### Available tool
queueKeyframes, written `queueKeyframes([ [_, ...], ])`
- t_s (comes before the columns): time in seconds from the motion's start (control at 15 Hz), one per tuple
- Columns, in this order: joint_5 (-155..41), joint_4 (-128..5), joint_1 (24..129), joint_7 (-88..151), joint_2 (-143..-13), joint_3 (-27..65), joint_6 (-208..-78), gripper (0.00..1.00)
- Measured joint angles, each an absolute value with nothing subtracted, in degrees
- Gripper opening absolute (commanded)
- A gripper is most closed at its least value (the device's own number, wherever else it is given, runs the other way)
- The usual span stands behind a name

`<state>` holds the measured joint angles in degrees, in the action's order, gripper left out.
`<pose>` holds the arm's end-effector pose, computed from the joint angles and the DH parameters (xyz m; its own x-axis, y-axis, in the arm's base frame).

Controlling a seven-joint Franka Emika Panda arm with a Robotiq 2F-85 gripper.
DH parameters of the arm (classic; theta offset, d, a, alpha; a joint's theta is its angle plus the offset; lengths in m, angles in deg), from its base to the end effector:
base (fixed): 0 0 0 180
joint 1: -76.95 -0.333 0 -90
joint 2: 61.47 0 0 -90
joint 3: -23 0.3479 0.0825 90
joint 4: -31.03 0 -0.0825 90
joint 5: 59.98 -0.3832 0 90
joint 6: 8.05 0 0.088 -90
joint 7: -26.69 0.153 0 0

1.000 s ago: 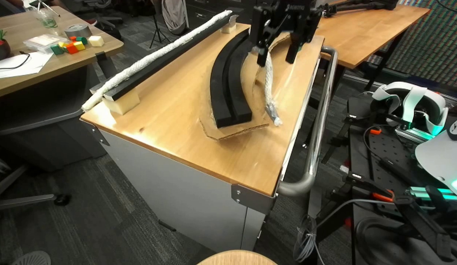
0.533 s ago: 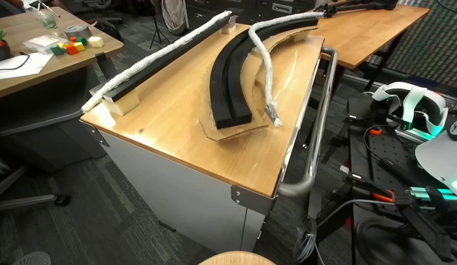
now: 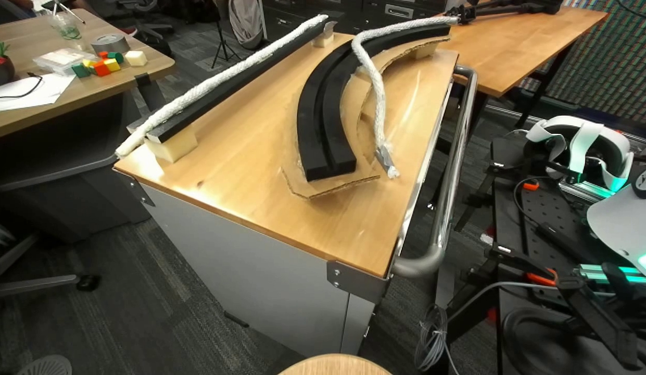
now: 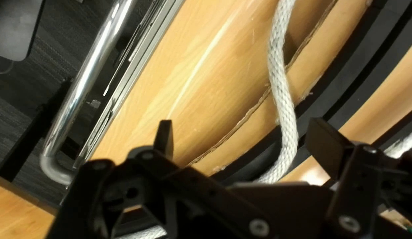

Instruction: Pick up the rope from the board and put it on the table

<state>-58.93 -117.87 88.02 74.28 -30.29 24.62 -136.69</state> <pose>0.3781 -0.0642 0.4345 0.5365 -0.8304 0.1502 -0.8241 -0.5538 -0.1187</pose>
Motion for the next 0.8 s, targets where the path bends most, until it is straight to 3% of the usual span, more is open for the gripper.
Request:
queueKeyframes([
  [0.47, -59.2, -116.1, 98.8, 78.4, -34.3, 17.2, -140.6, 1.0],
  [0.8, -58.8, -116.0, 100.0, 80.6, -38.1, 17.3, -143.6, 1.0],
])
